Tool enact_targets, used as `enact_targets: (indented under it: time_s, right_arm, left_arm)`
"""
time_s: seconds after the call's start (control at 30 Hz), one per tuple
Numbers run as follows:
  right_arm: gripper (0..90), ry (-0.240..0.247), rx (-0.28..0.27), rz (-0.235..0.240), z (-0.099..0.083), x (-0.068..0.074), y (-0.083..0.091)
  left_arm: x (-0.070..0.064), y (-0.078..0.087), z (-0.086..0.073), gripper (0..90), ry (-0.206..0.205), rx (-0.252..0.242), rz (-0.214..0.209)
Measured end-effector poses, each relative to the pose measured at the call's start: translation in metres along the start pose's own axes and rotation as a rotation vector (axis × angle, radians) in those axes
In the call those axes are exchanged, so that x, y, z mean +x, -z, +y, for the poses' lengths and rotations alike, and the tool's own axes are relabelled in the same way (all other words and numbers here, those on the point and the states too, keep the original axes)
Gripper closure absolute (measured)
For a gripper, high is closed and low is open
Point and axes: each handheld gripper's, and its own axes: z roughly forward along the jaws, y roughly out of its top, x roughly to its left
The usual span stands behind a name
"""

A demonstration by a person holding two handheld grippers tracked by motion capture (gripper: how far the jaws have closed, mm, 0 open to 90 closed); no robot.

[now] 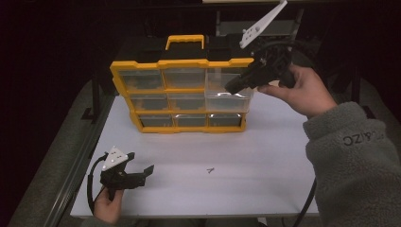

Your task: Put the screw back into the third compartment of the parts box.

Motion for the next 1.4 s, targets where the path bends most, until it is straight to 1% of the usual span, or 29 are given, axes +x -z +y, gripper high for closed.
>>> enact_targets:
  time_s: [0.07, 0.1, 0.13, 0.17, 0.2, 0.3, 0.43, 0.47, 0.53, 0.57, 0.6, 0.67, 0.7, 0.73, 0.77, 0.8, 0.93, 0.97, 1.0, 1.03, 1.07, 1.1, 1.13, 1.2, 1.23, 1.27, 1.3, 1.33, 1.4]
  right_arm:
    - [86.3, -0.015, 0.012, -0.01, 0.006, -0.007, -0.002]
    - [86.2, -0.024, 0.018, -0.017, 0.008, -0.009, -0.004]
    - [86.2, -0.032, 0.019, -0.02, 0.009, -0.013, -0.006]
    - [86.2, -0.039, 0.018, -0.021, 0.01, -0.017, -0.009]
    - [86.2, -0.039, 0.018, -0.021, 0.01, -0.017, -0.009]
    - [86.2, -0.049, 0.028, -0.036, 0.009, -0.029, -0.017]
    - [86.2, -0.08, 0.04, -0.049, 0.007, -0.042, -0.026]
    - [86.2, -0.087, 0.046, -0.049, 0.007, -0.044, -0.028]
    - [86.2, -0.103, 0.047, -0.048, 0.006, -0.048, -0.032]
    - [86.2, -0.11, 0.051, -0.047, 0.005, -0.049, -0.035]
    - [86.2, -0.111, 0.064, -0.051, 0.004, -0.051, -0.037]
    - [86.0, -0.11, 0.078, -0.052, 0.003, -0.053, -0.042]
    - [83.0, -0.114, 0.078, -0.054, 0.002, -0.054, -0.044]
    - [77.5, -0.114, 0.076, -0.061, 0.001, -0.055, -0.046]
    - [77.2, -0.124, 0.083, -0.065, 0.001, -0.056, -0.047]
    - [77.3, -0.122, 0.089, -0.065, 0.001, -0.056, -0.049]
    - [74.6, -0.112, 0.069, -0.075, 0.003, -0.053, -0.045]
    - [74.3, -0.11, 0.062, -0.072, 0.004, -0.051, -0.042]
    - [74.2, -0.104, 0.056, -0.072, 0.005, -0.049, -0.038]
    - [73.4, -0.107, 0.044, -0.068, 0.006, -0.047, -0.035]
    - [72.8, -0.102, 0.032, -0.059, 0.007, -0.044, -0.031]
    - [72.4, -0.095, 0.031, -0.058, 0.008, -0.04, -0.028]
    - [72.0, -0.085, 0.034, -0.057, 0.008, -0.037, -0.025]
    - [71.3, -0.069, 0.026, -0.054, 0.009, -0.028, -0.019]
    - [70.9, -0.063, 0.019, -0.049, 0.01, -0.024, -0.016]
    - [70.9, -0.063, 0.019, -0.049, 0.01, -0.024, -0.016]
    - [70.4, -0.06, 0.012, -0.042, 0.01, -0.019, -0.013]
    - [69.7, -0.037, 0.008, -0.04, 0.01, -0.009, -0.008]
    - [68.8, -0.017, 0.009, -0.045, 0.009, 0.001, -0.004]
  left_arm:
    - [0.0, -0.001, 0.0, 13.7, 0.002, -0.003, -0.002]
    - [0.0, 0.0, 0.0, 13.7, -0.01, 0.006, 0.0]
    - [0.0, 0.0, 0.001, 13.7, -0.012, 0.013, -0.001]
    - [0.0, 0.0, 0.001, 13.7, -0.013, 0.009, -0.002]
    - [0.0, 0.0, 0.001, 13.7, -0.013, 0.009, -0.002]
    - [-0.001, -0.001, 0.0, 13.7, -0.002, 0.001, -0.005]
    - [0.0, -0.001, 0.0, 13.7, -0.001, -0.001, -0.006]
    - [0.0, 0.0, 0.001, 13.7, -0.021, 0.012, -0.002]
    - [0.0, -0.001, 0.001, 13.7, -0.019, -0.002, -0.006]
    - [0.0, -0.001, 0.001, 13.7, -0.018, -0.002, -0.006]
    - [0.0, 0.0, 0.001, 13.7, -0.019, 0.008, -0.005]
    - [0.0, -0.001, 0.001, 13.7, -0.002, 0.004, -0.006]
    - [0.0, -0.002, 0.001, 13.7, 0.0, -0.005, -0.008]
    - [0.0, -0.002, 0.001, 13.7, -0.002, -0.004, -0.009]
    - [0.0, -0.002, 0.001, 13.7, -0.004, -0.003, -0.009]
    - [0.0, -0.002, 0.001, 13.7, -0.004, -0.004, -0.009]
    - [0.0, -0.002, 0.001, 13.7, -0.004, -0.004, -0.007]
    - [0.001, -0.001, 0.001, 13.7, -0.016, 0.007, -0.006]
    - [0.001, -0.001, 0.001, 13.7, -0.011, 0.003, -0.007]
    - [0.001, -0.001, 0.001, 13.7, -0.018, 0.006, -0.006]
    - [0.0, -0.001, 0.001, 13.7, -0.001, 0.001, -0.008]
    - [0.0, -0.001, 0.001, 13.7, -0.009, 0.005, -0.007]
    - [0.0, -0.001, 0.001, 13.7, -0.002, -0.001, -0.008]
    - [-0.001, -0.002, 0.001, 13.7, -0.004, -0.003, -0.007]
    - [0.0, -0.001, 0.001, 13.7, -0.016, 0.012, -0.005]
    - [0.0, -0.001, 0.001, 13.7, -0.016, 0.012, -0.005]
    - [0.0, 0.0, 0.002, 13.7, -0.016, 0.017, -0.006]
    - [0.0, 0.0, 0.002, 13.7, -0.017, 0.014, -0.006]
    - [-0.001, -0.001, 0.001, 13.7, -0.005, 0.01, -0.006]
